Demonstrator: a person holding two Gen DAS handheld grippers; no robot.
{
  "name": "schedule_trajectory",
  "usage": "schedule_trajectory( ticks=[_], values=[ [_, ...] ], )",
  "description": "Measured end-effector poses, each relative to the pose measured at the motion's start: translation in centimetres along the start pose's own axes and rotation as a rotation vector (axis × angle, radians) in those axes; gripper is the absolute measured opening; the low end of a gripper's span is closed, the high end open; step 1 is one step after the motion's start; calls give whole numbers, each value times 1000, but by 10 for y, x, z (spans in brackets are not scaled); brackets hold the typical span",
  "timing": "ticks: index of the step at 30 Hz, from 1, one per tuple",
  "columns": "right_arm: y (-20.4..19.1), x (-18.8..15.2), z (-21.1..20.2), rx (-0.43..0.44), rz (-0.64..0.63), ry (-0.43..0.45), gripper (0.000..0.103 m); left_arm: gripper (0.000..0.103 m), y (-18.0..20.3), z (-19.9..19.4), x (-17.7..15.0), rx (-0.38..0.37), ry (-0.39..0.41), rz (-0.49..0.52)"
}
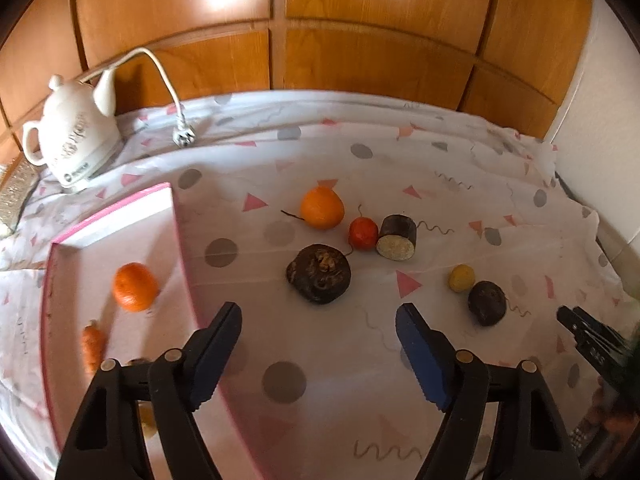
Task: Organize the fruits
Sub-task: 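Withdraw the right tool from the tray back toward the produce, then move the left tool to the large dark round root and grasp it, then carry the dark root with the left tool into the tray and release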
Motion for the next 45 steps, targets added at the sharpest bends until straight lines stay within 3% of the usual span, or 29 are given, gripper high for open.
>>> schedule_trajectory(
  ticks=[14, 18, 25, 32, 37, 41, 45],
  values=[
    [10, 1, 4, -18, 20, -12, 43, 71, 1, 66, 17, 64, -95, 10],
    [10, -1, 6, -16, 22, -19, 43, 55, -7, 80, 16, 71, -124, -34],
    [9, -3, 8, -17, 18, -26, 43, 52, -6, 78, 11, 84, -70, -26],
    [9, -6, 10, -17, 22, -36, 43, 52, 0, 61, 3, 35, -39, -58],
    [8, -6, 9, -15, 16, -35, 43, 52, -2, 30, 5, 2, 25, -87],
    [6, -6, 8, -14, 15, -34, 43, 52, -20, -6, 11, -14, 100, -141],
    [5, -7, 7, -12, 10, -28, 43, 52, -56, -41, 16, 16, 169, -208]
  ],
)
Point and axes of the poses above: each gripper's, at about its wrist camera, not at the fingertips, and z roughly the way its jaws point, y to its right, x to its top, the point moved 4 cm from there along z, roughly the way its jaws point, and after that the axes turned 7 degrees about -x, right-handed, at the moved point
